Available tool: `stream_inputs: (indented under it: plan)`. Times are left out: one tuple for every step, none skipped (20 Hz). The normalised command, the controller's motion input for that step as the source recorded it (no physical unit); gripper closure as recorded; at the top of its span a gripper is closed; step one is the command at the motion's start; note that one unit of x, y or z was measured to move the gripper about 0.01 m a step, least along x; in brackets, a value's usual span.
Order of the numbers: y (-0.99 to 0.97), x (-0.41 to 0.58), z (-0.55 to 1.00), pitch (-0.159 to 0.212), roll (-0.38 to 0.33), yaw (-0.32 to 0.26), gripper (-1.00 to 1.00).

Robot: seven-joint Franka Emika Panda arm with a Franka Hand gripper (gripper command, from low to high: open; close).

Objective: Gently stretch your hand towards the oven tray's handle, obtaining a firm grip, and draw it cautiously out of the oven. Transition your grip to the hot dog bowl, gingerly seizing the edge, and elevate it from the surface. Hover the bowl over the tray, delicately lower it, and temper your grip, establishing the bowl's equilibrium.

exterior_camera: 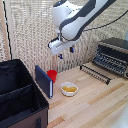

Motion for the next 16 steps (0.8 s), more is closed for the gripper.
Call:
stream_inputs:
  plan:
    - [0.00, 0.134, 0.00, 0.009, -0.375, 0.127, -1.00]
    - [0.00, 0.129, 0.00, 0.019, -0.375, 0.122, -1.00]
    - [0.00, 0.134, 0.00, 0.032, -0.375, 0.111, -1.00]
    - [0.00, 0.149, 0.00, 0.046, -0.375, 0.099, -1.00]
    - [0.00, 0.151, 0.00, 0.049, -0.375, 0.096, -1.00]
    - [0.00, 0.146, 0.00, 0.052, -0.375, 0.096, -1.00]
    - [0.00, 0.146, 0.00, 0.056, -0.375, 0.092, -1.00]
    - [0.00, 0.166, 0.00, 0.056, -0.375, 0.081, -1.00]
    - [0.00, 0.180, 0.00, 0.044, -0.375, 0.064, -1.00]
    - [0.00, 0.206, 0.00, 0.036, -0.375, 0.057, -1.00]
    - [0.00, 0.254, 0.00, 0.031, -0.375, 0.049, -1.00]
    - [0.00, 0.240, 0.01, 0.014, -0.375, 0.053, -1.00]
    - [0.00, 0.217, 0.03, 0.003, -0.375, 0.048, -1.00]
    - [0.00, 0.234, 0.06, 0.000, -0.375, 0.042, -1.00]
    - [0.00, 0.231, 0.07, 0.000, -0.375, 0.041, -1.00]
    - [-0.04, 0.217, 0.09, 0.000, -0.371, 0.039, -1.00]
